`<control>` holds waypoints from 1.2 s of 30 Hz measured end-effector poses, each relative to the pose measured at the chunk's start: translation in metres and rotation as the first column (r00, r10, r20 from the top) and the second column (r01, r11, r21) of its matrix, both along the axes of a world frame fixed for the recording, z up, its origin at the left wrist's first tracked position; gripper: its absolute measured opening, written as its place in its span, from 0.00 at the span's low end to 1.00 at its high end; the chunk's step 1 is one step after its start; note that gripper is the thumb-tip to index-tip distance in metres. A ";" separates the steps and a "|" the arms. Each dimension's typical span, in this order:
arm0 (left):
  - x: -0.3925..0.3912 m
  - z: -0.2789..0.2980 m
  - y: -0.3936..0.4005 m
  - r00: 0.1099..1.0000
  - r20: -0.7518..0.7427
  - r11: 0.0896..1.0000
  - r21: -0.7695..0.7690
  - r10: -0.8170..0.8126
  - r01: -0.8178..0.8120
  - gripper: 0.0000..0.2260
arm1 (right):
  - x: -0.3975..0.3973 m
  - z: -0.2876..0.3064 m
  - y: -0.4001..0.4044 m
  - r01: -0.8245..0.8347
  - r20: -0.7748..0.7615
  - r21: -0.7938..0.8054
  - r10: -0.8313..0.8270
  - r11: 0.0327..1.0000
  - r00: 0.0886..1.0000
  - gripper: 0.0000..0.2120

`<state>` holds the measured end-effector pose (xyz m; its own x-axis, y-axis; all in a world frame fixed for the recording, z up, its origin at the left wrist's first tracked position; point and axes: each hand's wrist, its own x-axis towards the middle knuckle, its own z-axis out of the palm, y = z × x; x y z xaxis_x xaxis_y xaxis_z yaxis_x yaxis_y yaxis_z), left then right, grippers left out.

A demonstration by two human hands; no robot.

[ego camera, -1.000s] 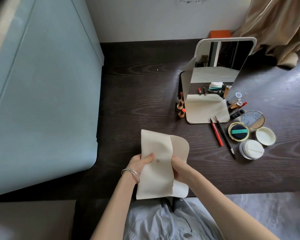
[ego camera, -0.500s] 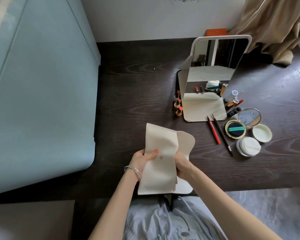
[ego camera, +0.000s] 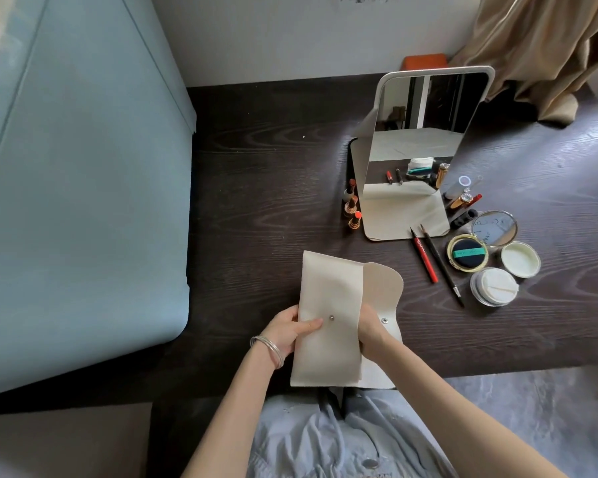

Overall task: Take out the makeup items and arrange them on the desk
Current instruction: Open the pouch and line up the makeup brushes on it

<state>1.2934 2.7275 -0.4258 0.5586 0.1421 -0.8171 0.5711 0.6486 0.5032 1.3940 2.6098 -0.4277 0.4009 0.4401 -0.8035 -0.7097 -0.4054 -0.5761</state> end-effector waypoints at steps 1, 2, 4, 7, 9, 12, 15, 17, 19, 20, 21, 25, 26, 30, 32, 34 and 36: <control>0.000 0.000 0.000 1.000 0.010 1.000 0.000 -0.022 0.022 0.13 | 0.001 0.001 -0.002 -0.023 0.011 0.002 0.023 1.000 1.000 0.19; 0.000 0.000 0.001 0.999 0.014 0.999 0.003 -0.041 0.041 0.13 | 0.002 0.002 -0.005 -0.065 0.028 -0.004 0.065 0.998 0.998 0.20; 0.001 0.000 0.002 0.996 0.000 0.995 0.034 -0.094 0.094 0.13 | 0.005 0.002 -0.013 -0.138 0.077 -0.034 0.140 0.990 0.987 0.18; 0.006 -0.004 0.009 0.987 -0.021 0.978 0.138 -0.157 0.158 0.14 | 0.012 0.009 -0.029 -0.134 0.172 -0.080 0.146 0.988 0.974 0.19; 0.011 -0.003 0.016 0.980 -0.052 0.950 0.241 -0.193 0.200 0.14 | 0.017 0.015 -0.042 -0.130 0.199 -0.129 0.154 0.983 0.968 0.10; 0.022 0.003 0.029 0.941 -0.092 0.873 0.353 -0.326 0.337 0.12 | 0.020 0.022 -0.059 -0.178 0.215 -0.219 0.226 0.959 0.950 0.04; 0.041 0.005 0.041 0.847 -0.212 0.671 0.530 -0.487 0.518 0.08 | 0.025 0.027 -0.072 -0.151 0.229 -0.224 0.202 0.963 0.952 0.06; 0.055 0.006 0.045 0.780 -0.285 0.548 0.579 -0.557 0.604 0.08 | 0.027 0.030 -0.080 -0.082 0.212 -0.204 0.126 0.976 0.969 0.03; 0.070 0.008 0.045 0.684 -0.358 0.412 0.591 -0.636 0.693 0.11 | 0.030 0.032 -0.085 -0.020 0.185 -0.196 0.057 0.980 0.981 0.03; 0.077 0.009 0.044 0.627 -0.395 0.340 0.587 -0.671 0.734 0.12 | 0.032 0.033 -0.086 -0.008 0.180 -0.200 0.045 0.980 0.983 0.03; 0.084 0.010 0.042 0.576 -0.429 0.274 0.583 -0.696 0.765 0.13 | 0.034 0.034 -0.086 -0.005 0.178 -0.202 0.042 0.979 0.983 0.03; 0.107 0.008 0.031 0.493 -0.499 0.130 0.597 -0.712 0.792 0.18 | 0.039 0.032 -0.085 0.025 0.159 -0.182 0.005 0.983 0.987 0.06; 0.111 0.005 0.027 0.485 -0.503 0.091 0.621 -0.715 0.779 0.18 | 0.040 0.031 -0.085 0.033 0.152 -0.175 -0.006 0.984 0.988 0.08; 0.109 0.005 0.007 0.492 -0.569 -0.206 0.766 -0.659 0.609 0.19 | 0.041 0.025 -0.084 0.055 0.151 -0.134 -0.034 0.989 0.988 0.07; 0.092 0.010 -0.003 0.574 -0.563 -0.281 0.815 -0.595 0.507 0.17 | 0.041 0.022 -0.084 0.059 0.164 -0.131 -0.037 0.990 0.986 0.06; 0.067 0.013 -0.015 0.562 -0.578 -0.285 0.802 -0.592 0.525 0.20 | 0.041 0.017 -0.084 0.050 0.182 -0.137 -0.025 0.989 0.983 0.05; 0.043 0.011 -0.027 0.433 -0.641 -0.301 0.720 -0.634 0.625 0.30 | 0.040 0.013 -0.085 0.039 0.201 -0.150 -0.008 0.988 0.980 0.04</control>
